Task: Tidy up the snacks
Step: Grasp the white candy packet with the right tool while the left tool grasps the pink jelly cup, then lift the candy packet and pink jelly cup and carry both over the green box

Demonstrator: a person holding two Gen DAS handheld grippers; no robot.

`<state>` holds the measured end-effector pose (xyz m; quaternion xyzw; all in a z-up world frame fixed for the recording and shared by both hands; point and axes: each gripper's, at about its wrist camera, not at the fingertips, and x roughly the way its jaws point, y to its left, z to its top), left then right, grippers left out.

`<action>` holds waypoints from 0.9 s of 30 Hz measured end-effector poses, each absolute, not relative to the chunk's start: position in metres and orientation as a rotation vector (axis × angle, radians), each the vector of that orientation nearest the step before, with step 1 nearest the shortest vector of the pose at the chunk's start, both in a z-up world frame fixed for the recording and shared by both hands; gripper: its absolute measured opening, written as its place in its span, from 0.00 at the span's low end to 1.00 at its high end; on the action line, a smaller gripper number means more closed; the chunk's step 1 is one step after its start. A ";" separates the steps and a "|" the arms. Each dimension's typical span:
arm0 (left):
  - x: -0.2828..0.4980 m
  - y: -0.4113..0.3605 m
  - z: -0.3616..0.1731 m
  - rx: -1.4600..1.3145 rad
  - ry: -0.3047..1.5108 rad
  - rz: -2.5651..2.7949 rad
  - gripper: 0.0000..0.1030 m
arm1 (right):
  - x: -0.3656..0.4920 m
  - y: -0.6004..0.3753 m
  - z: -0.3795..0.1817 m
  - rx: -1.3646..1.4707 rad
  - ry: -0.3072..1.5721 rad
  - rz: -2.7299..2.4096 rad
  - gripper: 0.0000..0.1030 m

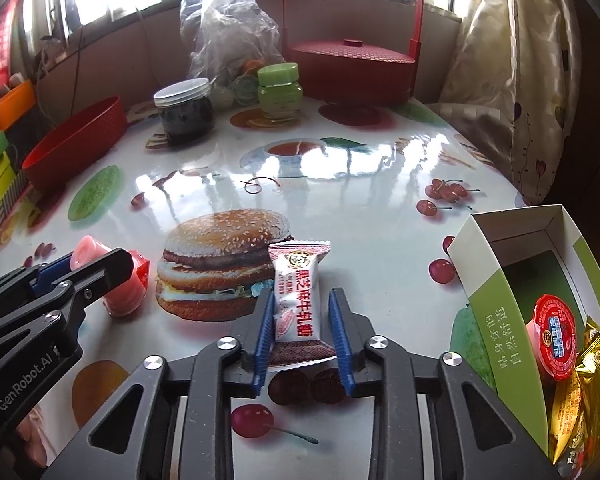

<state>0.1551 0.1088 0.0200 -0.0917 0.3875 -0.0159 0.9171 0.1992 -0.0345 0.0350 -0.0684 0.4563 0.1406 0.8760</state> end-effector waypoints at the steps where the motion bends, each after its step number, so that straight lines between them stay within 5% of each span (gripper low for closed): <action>1: 0.155 0.109 0.020 -0.187 0.796 -0.033 0.30 | 0.199 -0.035 0.035 -0.142 0.952 0.294 0.21; 21: 0.137 0.104 0.032 -0.196 0.776 -0.036 0.28 | 0.182 -0.047 0.048 -0.110 0.923 0.311 0.19; 27: 0.133 0.100 0.036 -0.185 0.765 -0.046 0.15 | 0.177 -0.051 0.055 -0.104 0.908 0.312 0.19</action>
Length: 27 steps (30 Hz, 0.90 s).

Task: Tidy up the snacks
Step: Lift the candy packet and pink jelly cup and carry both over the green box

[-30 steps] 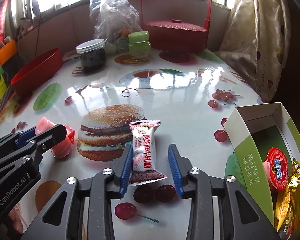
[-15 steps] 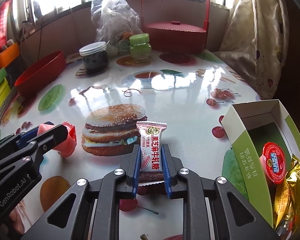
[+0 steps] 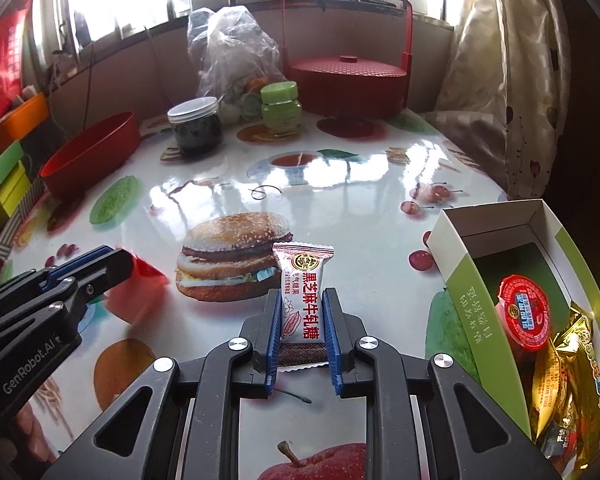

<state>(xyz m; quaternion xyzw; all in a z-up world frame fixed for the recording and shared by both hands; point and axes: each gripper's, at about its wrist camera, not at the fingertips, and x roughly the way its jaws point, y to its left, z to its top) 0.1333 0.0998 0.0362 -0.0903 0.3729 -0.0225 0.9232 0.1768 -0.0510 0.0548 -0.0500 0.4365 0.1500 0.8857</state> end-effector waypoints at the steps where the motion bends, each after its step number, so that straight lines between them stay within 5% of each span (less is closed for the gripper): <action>1: 0.133 0.099 0.036 -0.184 0.768 -0.053 0.15 | 0.176 -0.052 0.055 -0.102 0.906 0.313 0.19; 6: 0.132 0.098 0.032 -0.214 0.792 -0.080 0.17 | 0.173 -0.056 0.057 -0.094 0.904 0.310 0.19; 10: 0.136 0.098 0.030 -0.185 0.816 -0.025 0.46 | 0.172 -0.060 0.056 -0.087 0.908 0.306 0.19; 27: 0.161 0.095 0.010 -0.181 0.902 -0.008 0.46 | 0.175 -0.060 0.053 -0.077 0.917 0.305 0.19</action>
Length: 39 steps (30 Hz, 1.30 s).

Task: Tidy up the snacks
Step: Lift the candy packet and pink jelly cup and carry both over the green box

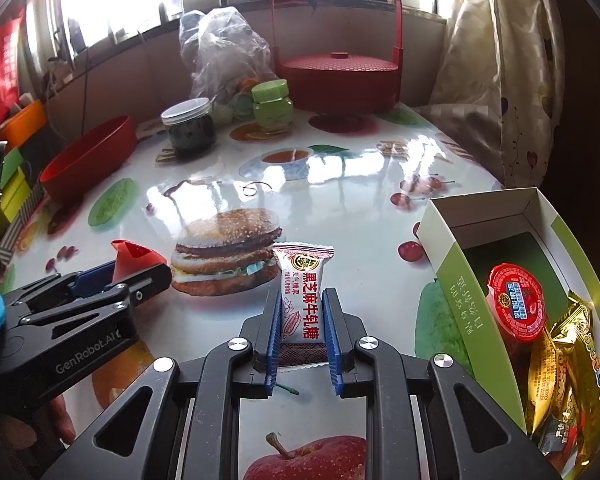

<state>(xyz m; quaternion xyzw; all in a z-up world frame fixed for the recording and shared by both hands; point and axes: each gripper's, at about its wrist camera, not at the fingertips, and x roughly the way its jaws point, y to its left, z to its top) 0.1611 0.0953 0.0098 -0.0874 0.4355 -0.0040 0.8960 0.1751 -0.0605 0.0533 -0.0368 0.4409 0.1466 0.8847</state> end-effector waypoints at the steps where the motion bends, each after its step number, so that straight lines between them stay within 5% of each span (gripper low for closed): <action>1: 0.162 0.095 0.010 -0.183 0.904 -0.012 0.46 | 0.175 -0.061 0.053 -0.076 0.917 0.304 0.19; 5: 0.163 0.095 0.010 -0.180 0.902 -0.026 0.36 | 0.175 -0.060 0.053 -0.074 0.916 0.303 0.19; 30: 0.145 0.080 0.033 -0.202 0.817 -0.099 0.25 | 0.162 -0.073 0.069 -0.058 0.882 0.295 0.19; 33: 0.148 0.082 0.029 -0.206 0.830 -0.080 0.26 | 0.160 -0.077 0.069 -0.054 0.884 0.290 0.19; 37: 0.159 0.083 0.025 -0.206 0.844 -0.075 0.48 | 0.163 -0.079 0.067 -0.047 0.886 0.288 0.19; 39: 0.168 0.085 0.021 -0.201 0.869 -0.059 0.48 | 0.165 -0.080 0.065 -0.040 0.891 0.286 0.19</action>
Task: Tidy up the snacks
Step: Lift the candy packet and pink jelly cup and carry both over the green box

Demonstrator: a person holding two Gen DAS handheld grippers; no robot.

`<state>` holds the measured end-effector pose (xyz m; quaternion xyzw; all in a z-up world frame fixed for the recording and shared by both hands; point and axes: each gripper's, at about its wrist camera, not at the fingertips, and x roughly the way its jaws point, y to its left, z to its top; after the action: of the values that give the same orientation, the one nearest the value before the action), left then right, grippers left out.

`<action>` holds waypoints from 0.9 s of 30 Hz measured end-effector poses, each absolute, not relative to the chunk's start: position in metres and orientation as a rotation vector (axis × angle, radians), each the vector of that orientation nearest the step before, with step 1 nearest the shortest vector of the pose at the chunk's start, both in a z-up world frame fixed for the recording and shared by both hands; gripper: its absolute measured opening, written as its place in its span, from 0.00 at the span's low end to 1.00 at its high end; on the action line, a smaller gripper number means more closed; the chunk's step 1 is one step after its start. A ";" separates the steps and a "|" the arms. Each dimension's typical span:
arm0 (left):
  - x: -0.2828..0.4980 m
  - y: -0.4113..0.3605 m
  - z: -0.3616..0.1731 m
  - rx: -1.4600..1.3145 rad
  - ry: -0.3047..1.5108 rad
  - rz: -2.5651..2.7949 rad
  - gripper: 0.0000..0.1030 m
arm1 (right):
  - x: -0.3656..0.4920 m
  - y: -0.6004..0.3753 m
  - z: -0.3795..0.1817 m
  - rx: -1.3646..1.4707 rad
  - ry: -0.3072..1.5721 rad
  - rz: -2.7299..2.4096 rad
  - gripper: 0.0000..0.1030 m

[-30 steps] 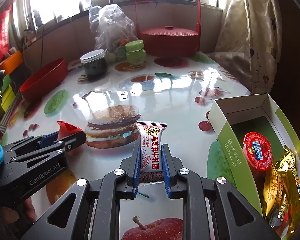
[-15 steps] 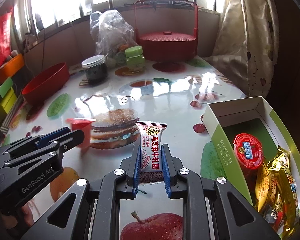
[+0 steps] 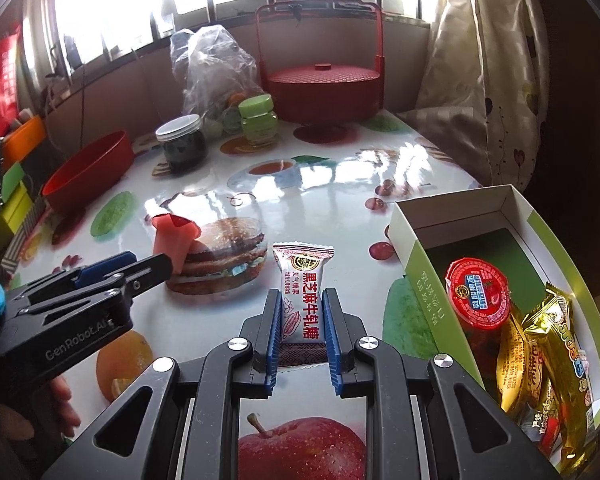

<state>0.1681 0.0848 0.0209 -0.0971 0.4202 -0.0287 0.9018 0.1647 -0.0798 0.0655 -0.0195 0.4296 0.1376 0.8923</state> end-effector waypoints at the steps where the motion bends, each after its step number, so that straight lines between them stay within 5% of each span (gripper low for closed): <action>1: 0.171 0.086 0.019 -0.206 0.874 -0.057 0.48 | 0.166 -0.080 0.065 -0.038 0.894 0.284 0.19; 20: 0.212 0.076 0.009 -0.153 0.924 -0.040 0.48 | 0.179 -0.087 0.060 -0.002 0.902 0.273 0.19; 22: 0.211 0.074 0.009 -0.136 0.922 -0.041 0.40 | 0.179 -0.088 0.061 0.001 0.901 0.274 0.19; 27: 0.211 0.076 0.008 -0.144 0.910 -0.041 0.39 | 0.177 -0.090 0.062 0.009 0.897 0.270 0.19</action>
<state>0.2108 0.0758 0.0083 -0.0694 0.4392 -0.0198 0.8955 0.1774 -0.0904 0.0618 0.0042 0.4323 0.1300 0.8923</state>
